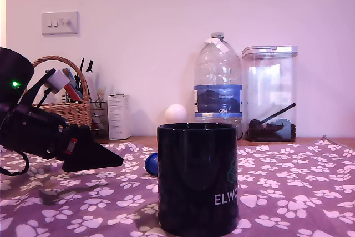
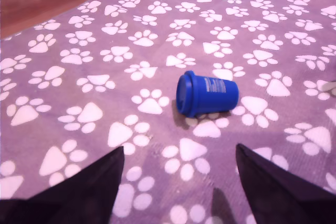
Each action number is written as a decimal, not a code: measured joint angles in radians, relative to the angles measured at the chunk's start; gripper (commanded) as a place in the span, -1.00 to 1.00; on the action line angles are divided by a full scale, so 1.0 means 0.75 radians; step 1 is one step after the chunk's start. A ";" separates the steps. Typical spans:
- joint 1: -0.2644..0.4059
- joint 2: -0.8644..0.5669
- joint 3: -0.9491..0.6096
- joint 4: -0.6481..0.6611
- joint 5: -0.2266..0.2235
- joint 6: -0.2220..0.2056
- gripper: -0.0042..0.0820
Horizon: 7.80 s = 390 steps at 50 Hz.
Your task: Pick up the coffee capsules from the table one by one and drop them inside the nearest coffee cup
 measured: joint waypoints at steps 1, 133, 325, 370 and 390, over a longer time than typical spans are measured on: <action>0.000 -0.001 0.000 0.000 -0.002 -0.002 0.46; -0.386 0.132 0.143 0.113 -0.575 -0.290 0.74; -0.814 -0.424 0.582 -1.532 -0.575 0.014 -0.40; -0.815 -0.414 0.613 -1.558 -0.608 0.014 0.24; -0.657 -0.621 0.613 -1.514 -0.528 -0.017 -0.95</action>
